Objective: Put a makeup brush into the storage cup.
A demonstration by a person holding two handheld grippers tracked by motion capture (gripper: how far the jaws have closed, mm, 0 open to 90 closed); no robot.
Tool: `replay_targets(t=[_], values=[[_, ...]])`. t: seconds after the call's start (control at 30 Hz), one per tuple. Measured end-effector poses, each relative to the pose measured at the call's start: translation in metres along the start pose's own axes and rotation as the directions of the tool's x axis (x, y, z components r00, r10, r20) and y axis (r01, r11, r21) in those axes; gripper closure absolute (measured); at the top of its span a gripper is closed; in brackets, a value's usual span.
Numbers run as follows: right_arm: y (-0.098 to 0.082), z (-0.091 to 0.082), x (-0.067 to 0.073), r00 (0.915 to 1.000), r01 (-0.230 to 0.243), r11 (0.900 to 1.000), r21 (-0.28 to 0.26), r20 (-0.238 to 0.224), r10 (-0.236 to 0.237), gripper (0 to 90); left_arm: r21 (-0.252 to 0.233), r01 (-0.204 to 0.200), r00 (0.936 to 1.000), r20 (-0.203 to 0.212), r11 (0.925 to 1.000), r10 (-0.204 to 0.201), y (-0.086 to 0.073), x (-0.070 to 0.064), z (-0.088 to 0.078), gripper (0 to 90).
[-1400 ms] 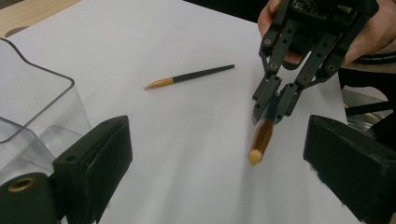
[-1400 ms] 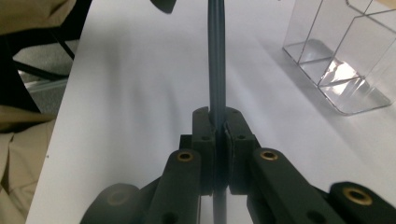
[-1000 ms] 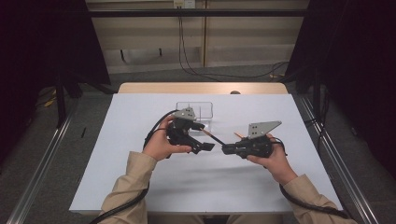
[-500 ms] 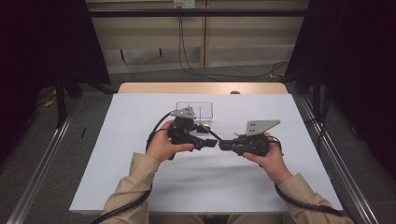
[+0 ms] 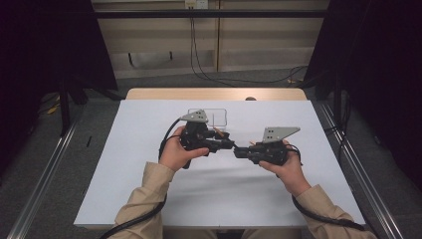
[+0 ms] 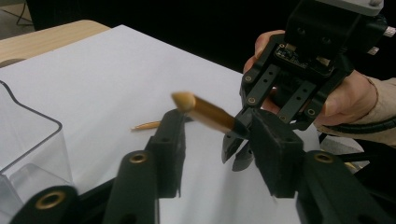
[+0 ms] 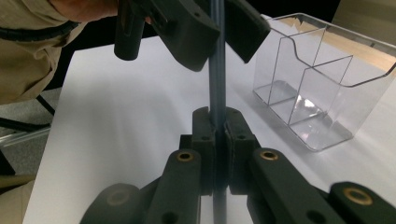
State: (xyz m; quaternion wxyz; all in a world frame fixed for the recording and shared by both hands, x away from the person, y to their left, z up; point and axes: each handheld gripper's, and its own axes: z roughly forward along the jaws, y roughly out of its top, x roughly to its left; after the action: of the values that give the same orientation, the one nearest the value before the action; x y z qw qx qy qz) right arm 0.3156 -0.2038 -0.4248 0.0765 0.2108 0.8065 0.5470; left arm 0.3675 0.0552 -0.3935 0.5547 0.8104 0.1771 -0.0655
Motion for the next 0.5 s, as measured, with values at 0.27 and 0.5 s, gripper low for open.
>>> replay_targets(t=[0.27, 0.5], values=[[0.0025, 0.0025, 0.0028, 0.9995, -0.002, 1.000, -0.009, 0.032, 0.002, 84.6, -0.032, 0.037, 0.9989, 0.030, 0.9988, -0.036, -0.0015, -0.0005, 0.0019, 71.8], [0.0035, 0.0072, 0.0045, 0.9993, -0.024, 1.000, -0.021, 0.028, 0.024, 84.4, -0.067, 0.064, 0.9969, 0.051, 0.9957, -0.061, -0.0021, -0.0015, -0.0001, 78.1]])
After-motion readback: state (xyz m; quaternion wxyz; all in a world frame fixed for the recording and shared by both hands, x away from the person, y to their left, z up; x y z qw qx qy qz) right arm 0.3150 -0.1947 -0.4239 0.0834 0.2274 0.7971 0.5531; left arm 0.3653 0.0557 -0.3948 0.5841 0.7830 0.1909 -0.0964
